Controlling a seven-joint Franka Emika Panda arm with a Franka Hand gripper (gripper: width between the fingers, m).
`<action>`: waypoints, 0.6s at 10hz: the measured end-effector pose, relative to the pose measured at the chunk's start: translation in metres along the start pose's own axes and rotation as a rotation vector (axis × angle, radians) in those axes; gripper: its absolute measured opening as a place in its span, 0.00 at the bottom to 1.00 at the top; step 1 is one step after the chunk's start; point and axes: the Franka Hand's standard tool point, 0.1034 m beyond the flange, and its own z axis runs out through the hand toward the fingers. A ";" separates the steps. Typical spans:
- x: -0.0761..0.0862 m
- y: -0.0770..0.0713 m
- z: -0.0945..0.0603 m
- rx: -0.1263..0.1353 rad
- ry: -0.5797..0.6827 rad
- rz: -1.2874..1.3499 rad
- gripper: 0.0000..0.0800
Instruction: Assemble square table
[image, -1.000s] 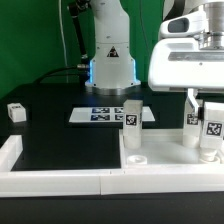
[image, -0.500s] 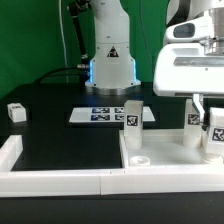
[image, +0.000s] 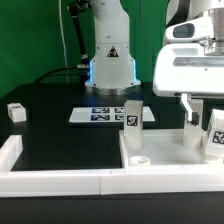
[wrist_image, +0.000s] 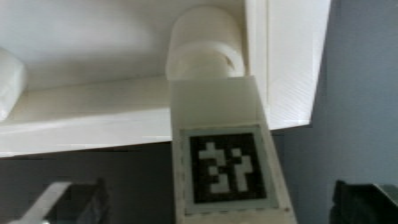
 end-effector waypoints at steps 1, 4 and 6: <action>0.000 0.000 0.000 0.000 0.000 0.000 0.80; 0.000 0.000 0.000 0.000 0.000 0.000 0.81; 0.000 0.000 0.000 0.000 0.000 0.000 0.81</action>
Offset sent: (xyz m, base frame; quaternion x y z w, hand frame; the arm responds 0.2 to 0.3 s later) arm 0.0000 0.0000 0.0000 0.0000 0.0000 0.0000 1.0000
